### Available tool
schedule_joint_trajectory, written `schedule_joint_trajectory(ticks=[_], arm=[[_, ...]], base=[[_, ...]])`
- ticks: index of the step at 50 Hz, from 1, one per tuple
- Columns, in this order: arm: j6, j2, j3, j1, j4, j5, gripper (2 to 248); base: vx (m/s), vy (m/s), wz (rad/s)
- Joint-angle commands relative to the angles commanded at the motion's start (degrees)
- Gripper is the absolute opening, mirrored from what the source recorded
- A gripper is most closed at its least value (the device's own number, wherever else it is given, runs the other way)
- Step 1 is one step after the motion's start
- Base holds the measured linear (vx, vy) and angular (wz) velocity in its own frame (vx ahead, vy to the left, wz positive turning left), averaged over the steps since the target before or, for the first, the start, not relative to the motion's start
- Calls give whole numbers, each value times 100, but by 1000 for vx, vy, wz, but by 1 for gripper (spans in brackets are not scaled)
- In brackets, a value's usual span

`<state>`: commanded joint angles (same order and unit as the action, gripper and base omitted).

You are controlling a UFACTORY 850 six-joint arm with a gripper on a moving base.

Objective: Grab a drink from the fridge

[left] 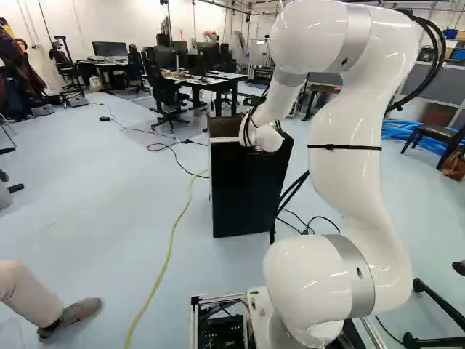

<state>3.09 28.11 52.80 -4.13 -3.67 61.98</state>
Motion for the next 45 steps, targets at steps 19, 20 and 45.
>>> schedule_joint_trajectory(ticks=[19,20,45], arm=[[-1,-56,-18,2,1,-5,98],[-2,-61,-23,2,2,-6,98],[-24,-373,-364,32,28,-92,98]], base=[[0,0,0],[0,0,0],[0,0,0]])
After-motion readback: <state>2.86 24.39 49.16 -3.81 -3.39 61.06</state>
